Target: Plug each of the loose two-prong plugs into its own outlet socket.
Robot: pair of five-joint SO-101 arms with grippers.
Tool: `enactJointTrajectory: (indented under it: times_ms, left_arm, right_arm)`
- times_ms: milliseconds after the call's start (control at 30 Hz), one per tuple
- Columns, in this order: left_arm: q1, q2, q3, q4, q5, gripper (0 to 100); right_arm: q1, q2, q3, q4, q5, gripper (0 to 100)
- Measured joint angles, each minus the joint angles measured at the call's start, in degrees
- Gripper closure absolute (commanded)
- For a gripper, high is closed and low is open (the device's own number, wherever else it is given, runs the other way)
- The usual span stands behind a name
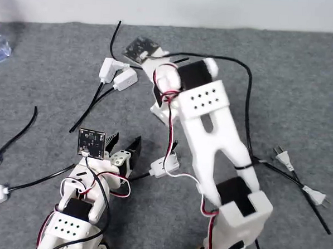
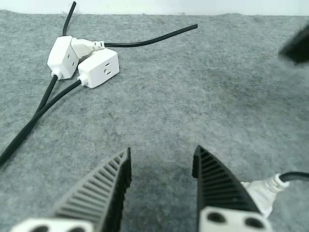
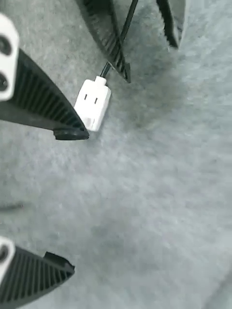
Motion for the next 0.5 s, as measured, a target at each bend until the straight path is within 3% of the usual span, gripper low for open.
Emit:
enactJointTrajectory:
  times_ms: [67,233,333,500]
  left_arm:
    - [-0.4,0.0,0.0,0.0,-1.1,80]
    - [-3.3,0.0,0.0,0.0,-11.5,80]
    - [-4.0,0.0,-0.1,0.2,-12.7,80]
    - [-3.9,0.0,-5.2,12.7,-13.0,80]
  right_arm:
    - [0.0,-2.3,-0.7,0.0,1.8,65.6]
    - [2.6,-10.5,-0.7,0.3,2.7,65.6]
    - [5.9,-17.4,-0.7,0.3,0.6,65.6]
    - [15.4,-28.9,5.6,0.3,-6.1,65.6]
